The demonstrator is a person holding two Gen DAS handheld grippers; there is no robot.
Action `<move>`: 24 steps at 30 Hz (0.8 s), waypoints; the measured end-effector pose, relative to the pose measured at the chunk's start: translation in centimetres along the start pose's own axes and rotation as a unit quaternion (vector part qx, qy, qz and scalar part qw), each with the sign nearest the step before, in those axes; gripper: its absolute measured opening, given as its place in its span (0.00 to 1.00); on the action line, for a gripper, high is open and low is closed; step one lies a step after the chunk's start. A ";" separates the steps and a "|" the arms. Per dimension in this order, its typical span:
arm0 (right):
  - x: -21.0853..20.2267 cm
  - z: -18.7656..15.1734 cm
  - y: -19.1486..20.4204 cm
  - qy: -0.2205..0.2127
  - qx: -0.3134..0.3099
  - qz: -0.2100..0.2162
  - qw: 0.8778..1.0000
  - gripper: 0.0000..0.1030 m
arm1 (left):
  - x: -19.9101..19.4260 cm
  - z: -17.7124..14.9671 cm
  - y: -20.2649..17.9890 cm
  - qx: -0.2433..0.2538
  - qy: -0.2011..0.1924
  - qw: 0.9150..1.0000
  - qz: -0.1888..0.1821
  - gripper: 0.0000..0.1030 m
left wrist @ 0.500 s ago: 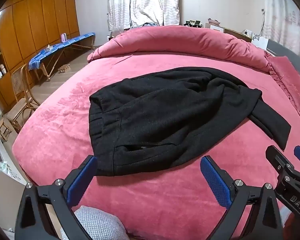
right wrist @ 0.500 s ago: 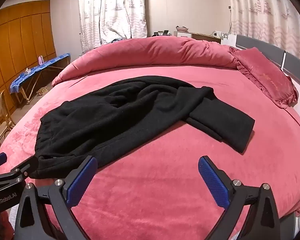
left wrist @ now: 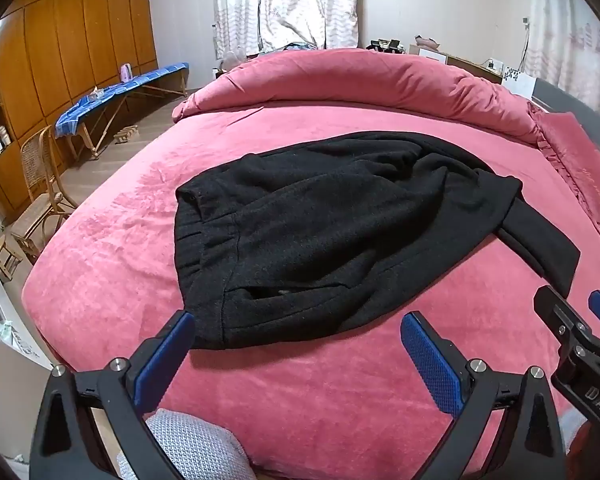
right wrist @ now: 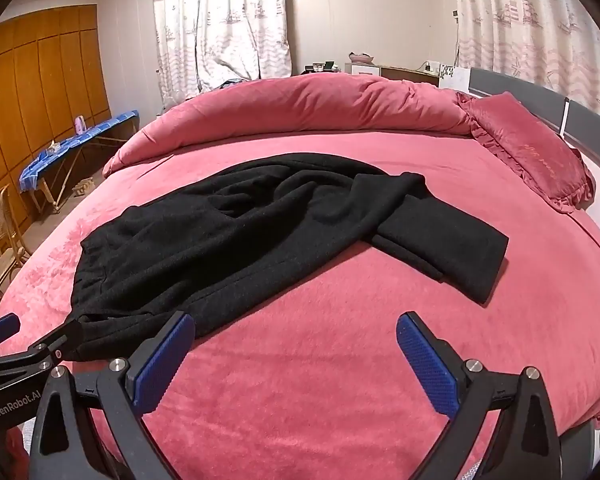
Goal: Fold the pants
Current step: 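Move both grippers toward the waistband of the black pants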
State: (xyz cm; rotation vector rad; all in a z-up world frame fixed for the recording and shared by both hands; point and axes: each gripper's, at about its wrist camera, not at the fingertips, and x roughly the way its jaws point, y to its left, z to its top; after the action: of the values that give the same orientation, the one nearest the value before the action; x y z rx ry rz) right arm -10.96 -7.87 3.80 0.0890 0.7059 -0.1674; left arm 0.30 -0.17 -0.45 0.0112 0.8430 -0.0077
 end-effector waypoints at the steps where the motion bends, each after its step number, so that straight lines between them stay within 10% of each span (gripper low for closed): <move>1: 0.0 0.0 -0.1 -0.001 0.001 0.001 1.000 1.00 | 0.0 0.0 0.0 0.001 0.000 1.000 -0.001 1.00; 24: 0.3 -0.2 -0.7 0.001 0.010 -0.006 1.000 1.00 | 0.5 -0.5 -0.9 0.013 -0.002 1.000 0.001 1.00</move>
State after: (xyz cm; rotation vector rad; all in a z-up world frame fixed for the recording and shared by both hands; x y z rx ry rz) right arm -11.00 -8.61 3.45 0.1050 0.7072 -0.1864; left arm 0.22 -1.08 -1.19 0.0372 0.8383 -0.0164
